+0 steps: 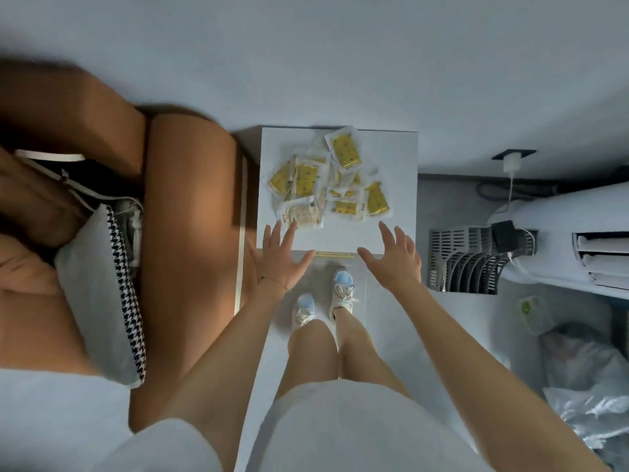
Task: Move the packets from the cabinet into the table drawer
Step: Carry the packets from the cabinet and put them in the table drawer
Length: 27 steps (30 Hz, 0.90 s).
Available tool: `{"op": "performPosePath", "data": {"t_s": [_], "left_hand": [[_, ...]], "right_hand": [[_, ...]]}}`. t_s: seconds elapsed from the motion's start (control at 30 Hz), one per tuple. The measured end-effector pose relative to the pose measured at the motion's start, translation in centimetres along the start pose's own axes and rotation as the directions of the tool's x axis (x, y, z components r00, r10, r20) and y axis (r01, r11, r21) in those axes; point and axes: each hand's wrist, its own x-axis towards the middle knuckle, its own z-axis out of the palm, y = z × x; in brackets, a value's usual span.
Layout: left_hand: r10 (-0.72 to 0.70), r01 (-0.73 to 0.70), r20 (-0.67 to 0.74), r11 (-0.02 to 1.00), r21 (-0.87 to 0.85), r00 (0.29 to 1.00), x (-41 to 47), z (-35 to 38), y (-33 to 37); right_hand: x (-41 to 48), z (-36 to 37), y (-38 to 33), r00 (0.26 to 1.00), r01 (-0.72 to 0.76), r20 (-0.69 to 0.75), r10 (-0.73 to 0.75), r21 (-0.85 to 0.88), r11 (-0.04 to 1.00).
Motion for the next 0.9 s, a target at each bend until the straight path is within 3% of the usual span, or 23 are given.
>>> {"op": "performPosePath", "data": {"t_s": [0.27, 0.47, 0.63, 0.77, 0.9], "left_hand": [[0.01, -0.008, 0.038, 0.998, -0.055, 0.999, 10.5, 5.4, -2.5], [0.054, -0.063, -0.093, 0.993, -0.102, 0.994, 16.8, 7.6, -4.2], [0.13, -0.139, -0.144, 0.989, -0.052, 0.981, 18.8, 9.4, -4.6], [0.14, -0.136, -0.169, 0.99, 0.04, 0.976, 19.0, 10.1, -4.3], [0.147, -0.139, -0.276, 0.989, 0.049, 0.95, 19.6, 9.8, -4.4]], "right_hand": [[12.2, 4.0, 1.8, 0.991, -0.131, 0.036, 0.129, 0.056, 0.99], [19.0, 6.2, 2.3, 0.986, -0.144, -0.064, 0.156, 0.161, 0.976], [21.1, 7.5, 0.6, 0.986, -0.136, -0.061, 0.156, 0.254, 0.958], [21.7, 8.4, -0.9, 0.971, -0.222, -0.014, 0.239, 0.319, 0.921], [21.9, 9.0, -1.6, 0.952, -0.23, -0.112, 0.286, 0.357, 0.905]]}}
